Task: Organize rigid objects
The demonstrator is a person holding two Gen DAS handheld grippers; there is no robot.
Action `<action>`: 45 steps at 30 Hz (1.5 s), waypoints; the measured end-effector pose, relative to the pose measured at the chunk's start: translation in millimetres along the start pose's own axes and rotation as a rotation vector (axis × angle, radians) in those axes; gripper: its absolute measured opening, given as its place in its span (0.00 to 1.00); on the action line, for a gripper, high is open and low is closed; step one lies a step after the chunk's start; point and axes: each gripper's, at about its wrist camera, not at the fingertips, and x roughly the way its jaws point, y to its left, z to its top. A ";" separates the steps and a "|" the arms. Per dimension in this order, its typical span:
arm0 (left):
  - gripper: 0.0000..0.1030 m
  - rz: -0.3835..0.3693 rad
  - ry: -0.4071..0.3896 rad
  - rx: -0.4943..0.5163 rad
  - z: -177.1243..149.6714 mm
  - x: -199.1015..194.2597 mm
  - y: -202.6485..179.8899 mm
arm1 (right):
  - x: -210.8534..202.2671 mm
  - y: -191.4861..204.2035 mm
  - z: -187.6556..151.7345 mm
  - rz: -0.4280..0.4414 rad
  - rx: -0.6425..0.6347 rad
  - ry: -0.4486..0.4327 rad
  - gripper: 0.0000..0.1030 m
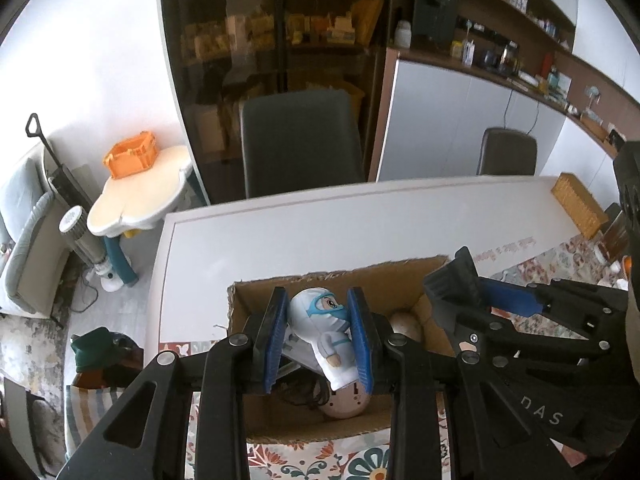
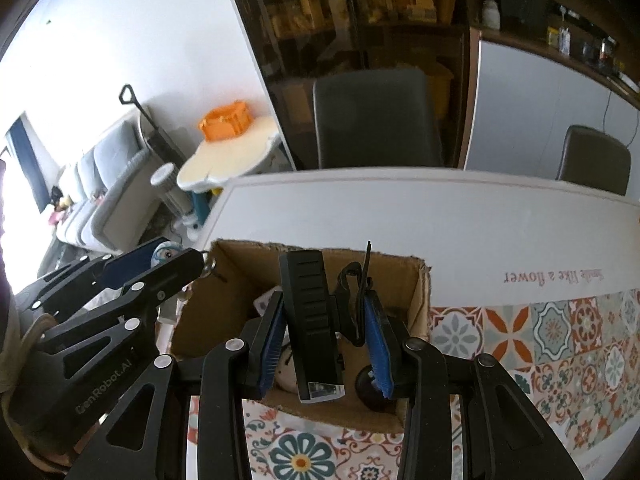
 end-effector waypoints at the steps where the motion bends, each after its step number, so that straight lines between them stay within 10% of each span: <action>1: 0.30 -0.001 0.014 0.000 -0.1 4.3 1.3 | 5.6 -1.2 1.7 0.003 0.003 0.018 0.37; 20: 0.33 -0.009 0.253 -0.034 -21.7 61.6 19.7 | 84.2 -9.3 -5.2 -0.073 0.005 0.303 0.43; 27: 0.59 0.035 0.234 -0.043 -29.4 43.3 25.9 | 83.1 -14.2 -13.1 -0.102 0.033 0.328 0.57; 45: 0.98 0.066 -0.073 -0.052 -64.7 -114.0 28.4 | -83.7 22.0 -56.7 -0.178 0.065 -0.023 0.80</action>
